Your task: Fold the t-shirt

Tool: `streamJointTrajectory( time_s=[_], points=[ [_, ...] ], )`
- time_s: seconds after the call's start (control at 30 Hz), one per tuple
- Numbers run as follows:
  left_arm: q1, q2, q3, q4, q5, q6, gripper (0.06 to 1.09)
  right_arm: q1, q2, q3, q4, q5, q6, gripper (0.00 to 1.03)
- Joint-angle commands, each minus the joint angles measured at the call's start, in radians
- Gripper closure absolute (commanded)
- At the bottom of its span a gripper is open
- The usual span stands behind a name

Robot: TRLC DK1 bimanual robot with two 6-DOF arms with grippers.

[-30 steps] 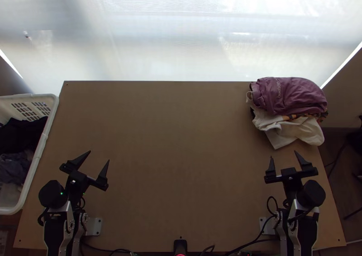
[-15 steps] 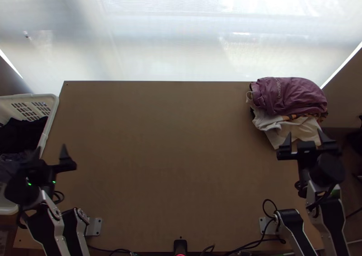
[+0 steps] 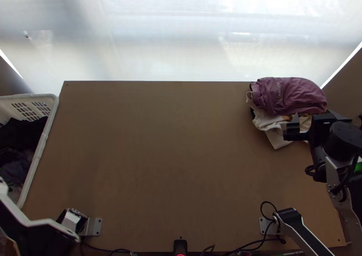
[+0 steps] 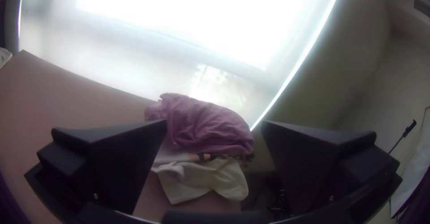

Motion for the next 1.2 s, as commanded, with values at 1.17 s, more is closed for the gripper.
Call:
streamJointTrajectory(
  time_s=[1.17],
  points=[
    [0.023,1.379,1.06,-0.282,-0.185,0.295,0.11,-0.038,0.082,0.126,-0.23,0.005,0.051,0.05]
  ],
)
